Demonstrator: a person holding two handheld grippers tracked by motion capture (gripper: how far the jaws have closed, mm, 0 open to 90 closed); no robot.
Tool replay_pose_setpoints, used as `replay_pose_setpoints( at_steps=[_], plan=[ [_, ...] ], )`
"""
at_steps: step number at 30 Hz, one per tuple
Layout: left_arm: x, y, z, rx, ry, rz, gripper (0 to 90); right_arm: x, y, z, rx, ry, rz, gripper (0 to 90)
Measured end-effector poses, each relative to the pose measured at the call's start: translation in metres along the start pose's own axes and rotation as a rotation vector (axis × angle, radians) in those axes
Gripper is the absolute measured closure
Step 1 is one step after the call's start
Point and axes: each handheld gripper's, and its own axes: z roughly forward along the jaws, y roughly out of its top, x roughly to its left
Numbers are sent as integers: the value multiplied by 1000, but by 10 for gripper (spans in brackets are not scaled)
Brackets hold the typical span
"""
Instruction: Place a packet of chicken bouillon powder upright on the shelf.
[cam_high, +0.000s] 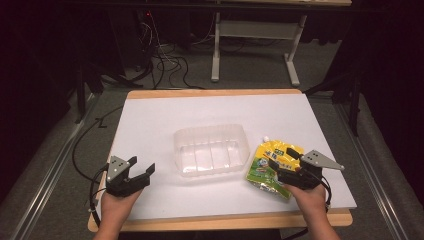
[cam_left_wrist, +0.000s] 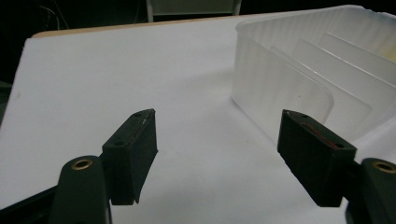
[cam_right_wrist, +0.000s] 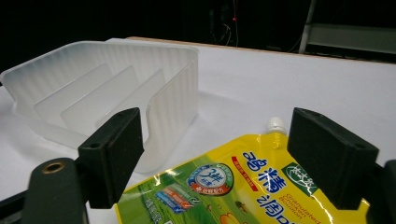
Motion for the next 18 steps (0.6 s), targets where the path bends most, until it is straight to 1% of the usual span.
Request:
replay_pose_setpoints(
  at_steps=[3, 5, 6, 8, 9, 12, 13, 14, 15, 16, 17, 18],
  plan=[
    [-3, 0, 2, 15, -3, 21, 280, 1, 0, 0, 0, -2, -5, 163],
    [-5, 0, 3, 15, -8, 29, 266, 3, 0, -1, 0, 8, -23, 143],
    [-7, 0, 3, 13, -11, 37, 258, 4, 0, -1, 2, 3, -36, 127],
    [-12, 2, 6, 14, -20, 50, 252, 4, 0, -1, 10, 5, -34, 94],
    [-13, 2, 7, 21, -26, 56, 246, 3, 0, 0, 13, 7, -40, 68],
    [-17, 3, 11, 39, -52, 49, 225, 0, 0, 1, 35, -4, -26, 10],
    [-19, 3, 12, 42, -63, 46, 224, -2, 0, 2, 38, -4, -27, 2],
    [-19, 3, 12, 42, -63, 46, 223, -3, 0, 1, 41, -8, -28, 1],
    [-25, 3, 14, 49, -84, 46, 223, -4, 1, 1, 44, -11, -27, 1],
    [-25, 3, 14, 49, -84, 46, 223, -5, 1, 0, 45, -15, -25, 1],
    [-33, 3, 17, 51, -104, 49, 223, -7, 1, -1, 48, -20, -23, 1],
    [-36, 3, 18, 53, -112, 49, 223, -8, 0, -1, 49, -23, -21, 1]
  ],
)
